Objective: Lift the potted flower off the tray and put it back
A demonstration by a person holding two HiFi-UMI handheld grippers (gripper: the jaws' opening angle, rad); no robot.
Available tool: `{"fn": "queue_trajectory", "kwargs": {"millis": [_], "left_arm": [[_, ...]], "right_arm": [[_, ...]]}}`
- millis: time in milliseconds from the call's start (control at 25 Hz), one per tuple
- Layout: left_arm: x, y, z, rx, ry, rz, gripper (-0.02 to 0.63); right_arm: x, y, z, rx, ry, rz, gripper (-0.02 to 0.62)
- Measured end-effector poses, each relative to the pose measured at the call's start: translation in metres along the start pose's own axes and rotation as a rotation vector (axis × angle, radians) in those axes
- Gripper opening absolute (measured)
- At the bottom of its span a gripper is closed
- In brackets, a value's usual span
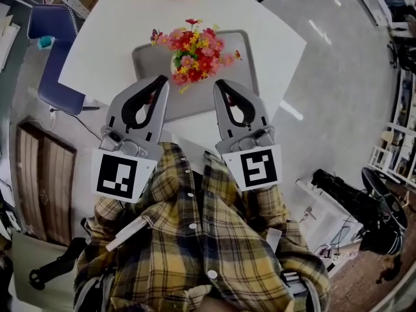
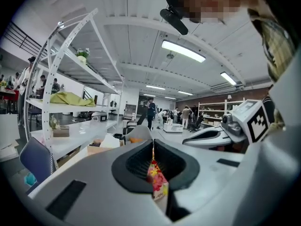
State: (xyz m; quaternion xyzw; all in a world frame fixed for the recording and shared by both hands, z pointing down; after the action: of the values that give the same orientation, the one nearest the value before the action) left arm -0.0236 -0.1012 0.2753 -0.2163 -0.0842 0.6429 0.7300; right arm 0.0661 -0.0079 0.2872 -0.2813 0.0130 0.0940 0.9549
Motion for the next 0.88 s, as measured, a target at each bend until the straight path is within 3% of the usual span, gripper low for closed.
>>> {"fn": "queue_trajectory", "kwargs": {"millis": [560, 680, 880], "left_arm": [[-0.016, -0.038, 0.068, -0.137, -0.003, 0.020, 0.012], [-0.018, -0.044, 0.083, -0.175, -0.026, 0.039, 0.044], [-0.020, -0.059, 0.105, -0.220, -0.075, 0.065, 0.081]], "right_arm": [[0.011, -0.038, 0.073, -0.154, -0.038, -0.086, 0.000], [0.012, -0.047, 0.086, -0.173, -0.043, -0.118, 0.005], [0.011, -0.059, 0.105, -0.214, 0.025, -0.148, 0.068]]}}
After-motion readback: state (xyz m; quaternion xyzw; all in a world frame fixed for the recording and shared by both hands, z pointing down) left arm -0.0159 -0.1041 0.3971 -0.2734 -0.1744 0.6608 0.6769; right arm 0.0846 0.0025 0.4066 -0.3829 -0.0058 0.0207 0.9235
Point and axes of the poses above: the fingertips, and each gripper's own axes: y backward along the fingers, x to its right, z out of its underside, the point moved 4 cm from there along y, backward along the fingers, and after that the axes turned 13 degrees about -x, right-handed, at the moved point
